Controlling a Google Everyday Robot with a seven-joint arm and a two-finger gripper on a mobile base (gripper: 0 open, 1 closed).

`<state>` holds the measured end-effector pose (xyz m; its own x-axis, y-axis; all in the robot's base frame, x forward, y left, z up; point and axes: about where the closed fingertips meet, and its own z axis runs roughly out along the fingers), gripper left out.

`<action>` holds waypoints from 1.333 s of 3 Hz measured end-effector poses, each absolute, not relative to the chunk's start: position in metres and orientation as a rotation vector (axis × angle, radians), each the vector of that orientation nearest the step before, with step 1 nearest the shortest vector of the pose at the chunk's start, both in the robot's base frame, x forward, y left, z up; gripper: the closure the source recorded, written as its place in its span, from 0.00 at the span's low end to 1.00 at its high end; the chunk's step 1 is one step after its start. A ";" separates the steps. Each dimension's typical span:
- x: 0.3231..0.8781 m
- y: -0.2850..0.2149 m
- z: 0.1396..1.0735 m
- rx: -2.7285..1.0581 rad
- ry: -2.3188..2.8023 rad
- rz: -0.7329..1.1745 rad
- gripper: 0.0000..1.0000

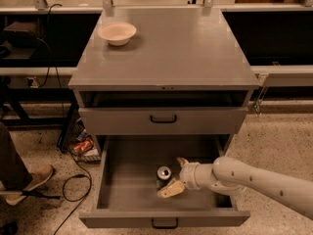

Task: Pick green can from middle drawer and place on counter

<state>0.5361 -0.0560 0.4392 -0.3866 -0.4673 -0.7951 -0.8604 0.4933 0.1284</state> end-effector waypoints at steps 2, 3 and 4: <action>0.539 -0.040 0.427 -1.098 2.000 0.747 0.18; 0.537 -0.034 0.428 -1.079 1.972 0.799 0.49; 0.537 -0.032 0.434 -1.043 1.929 0.860 0.71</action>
Offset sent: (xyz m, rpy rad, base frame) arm 0.0043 0.0203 -0.0170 0.0477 -0.0081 0.0330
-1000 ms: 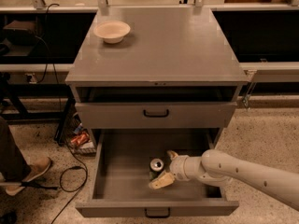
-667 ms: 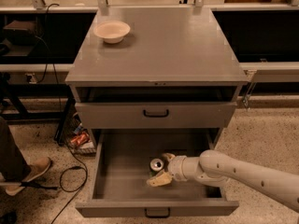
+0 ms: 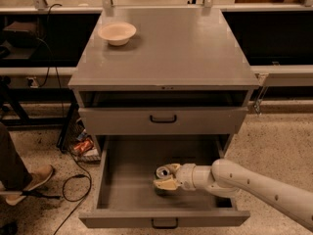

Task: Pick green can from middle drawer and place on counter

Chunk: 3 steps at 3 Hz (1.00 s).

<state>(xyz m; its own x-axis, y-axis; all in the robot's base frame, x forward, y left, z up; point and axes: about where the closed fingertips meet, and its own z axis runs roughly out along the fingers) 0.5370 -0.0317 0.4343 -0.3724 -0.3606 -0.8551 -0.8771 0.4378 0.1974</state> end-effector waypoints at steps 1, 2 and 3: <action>0.537 -0.047 0.466 -0.993 1.859 0.900 0.95; 0.532 -0.104 0.527 -0.951 1.826 0.855 1.00; 0.535 -0.141 0.569 -0.950 1.814 0.796 1.00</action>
Offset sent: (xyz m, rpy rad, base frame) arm -0.0066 -0.1254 0.1484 0.0858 -0.1378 -0.0989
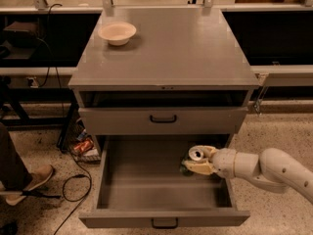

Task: Pick green can from middle drawer and place on counter

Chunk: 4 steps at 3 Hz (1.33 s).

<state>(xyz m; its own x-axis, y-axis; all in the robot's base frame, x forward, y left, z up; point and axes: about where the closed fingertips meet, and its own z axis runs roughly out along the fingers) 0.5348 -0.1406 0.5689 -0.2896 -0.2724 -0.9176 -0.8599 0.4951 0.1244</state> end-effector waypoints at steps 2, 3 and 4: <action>0.543 -0.174 0.619 -0.946 1.798 0.706 1.00; 0.544 -0.179 0.639 -0.971 1.790 0.650 1.00; 0.538 -0.208 0.699 -0.990 1.778 0.488 1.00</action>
Offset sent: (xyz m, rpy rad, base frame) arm 0.0062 -0.0276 0.0378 -0.0215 -0.0390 -0.0371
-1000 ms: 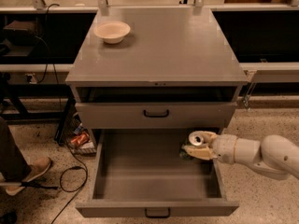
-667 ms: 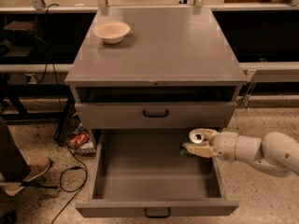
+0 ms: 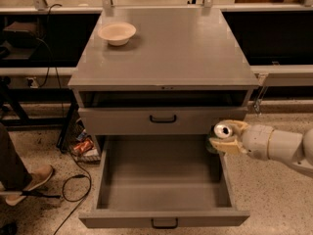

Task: Pick green can from middle drawer and place on counter

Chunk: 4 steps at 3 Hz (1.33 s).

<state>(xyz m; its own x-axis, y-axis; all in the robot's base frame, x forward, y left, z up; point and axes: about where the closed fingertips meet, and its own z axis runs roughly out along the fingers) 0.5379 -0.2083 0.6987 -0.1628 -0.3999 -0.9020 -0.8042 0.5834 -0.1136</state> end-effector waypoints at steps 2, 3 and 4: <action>0.532 -0.238 0.795 -1.005 1.706 0.348 1.00; 0.539 -0.236 0.808 -1.052 1.716 0.350 1.00; 0.549 -0.245 0.842 -1.078 1.700 0.335 1.00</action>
Offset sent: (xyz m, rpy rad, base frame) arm -0.0059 -0.0263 0.0816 -0.0490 -0.1028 -0.0334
